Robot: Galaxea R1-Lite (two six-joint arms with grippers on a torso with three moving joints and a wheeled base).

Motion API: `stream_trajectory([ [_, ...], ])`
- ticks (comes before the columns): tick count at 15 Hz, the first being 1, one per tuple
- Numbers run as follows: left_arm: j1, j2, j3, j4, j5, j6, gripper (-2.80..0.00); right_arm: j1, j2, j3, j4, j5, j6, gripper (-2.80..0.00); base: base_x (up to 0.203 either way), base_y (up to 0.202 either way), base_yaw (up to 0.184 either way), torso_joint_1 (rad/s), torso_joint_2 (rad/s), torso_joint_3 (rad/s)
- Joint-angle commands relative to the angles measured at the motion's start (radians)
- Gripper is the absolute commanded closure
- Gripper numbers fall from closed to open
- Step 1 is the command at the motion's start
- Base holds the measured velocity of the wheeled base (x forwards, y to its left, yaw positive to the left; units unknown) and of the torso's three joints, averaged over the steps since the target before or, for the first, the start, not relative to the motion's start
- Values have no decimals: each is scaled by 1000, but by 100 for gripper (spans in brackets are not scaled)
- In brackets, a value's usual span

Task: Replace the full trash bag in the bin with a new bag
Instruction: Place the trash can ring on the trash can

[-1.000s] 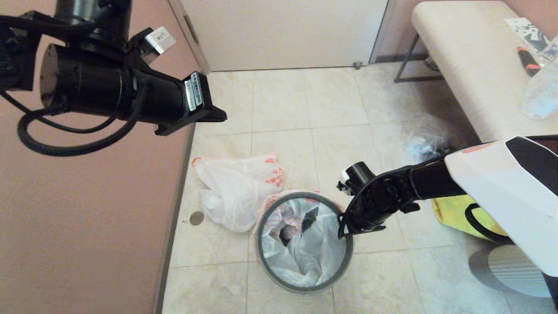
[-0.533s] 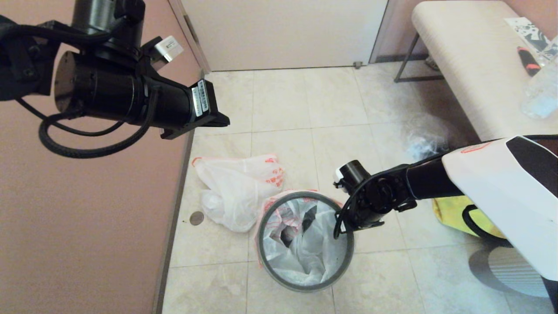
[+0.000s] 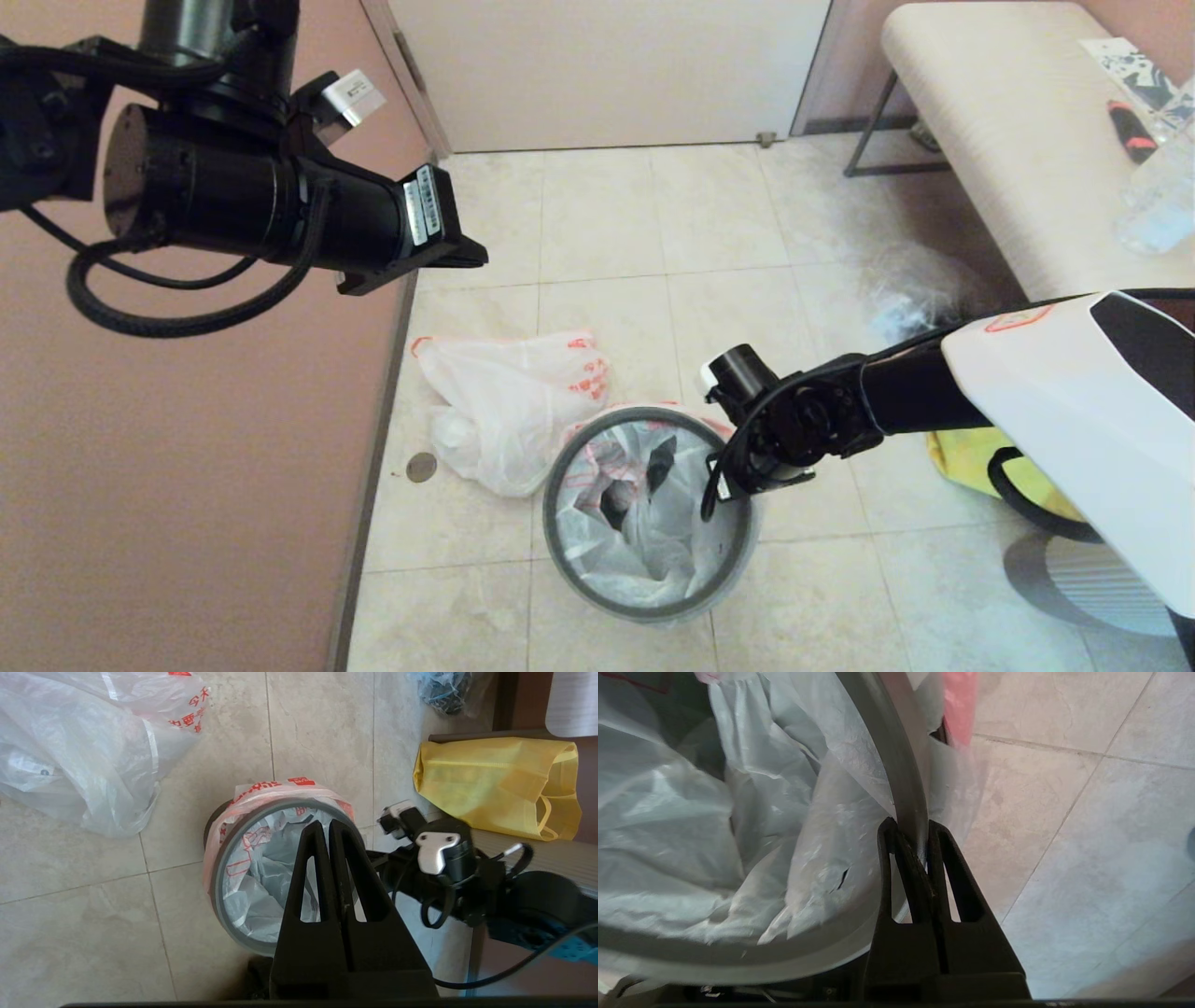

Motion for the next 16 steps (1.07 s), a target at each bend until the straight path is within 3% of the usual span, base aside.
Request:
stream_trajectory([
  [1,2,1,-1,3,-1,-3,0,0,24,3,2,-21,1,0,0,0,0,0,0,0],
  [7,9,8,-2,3,1,-3,0,13,47,-2,-42,-199,-3,0,0,0,0,0,0,0],
  [16,9,9,-2,2,1,-3,0,76,42,21,-96,-207,5,0,0,0,0,0,0,0],
])
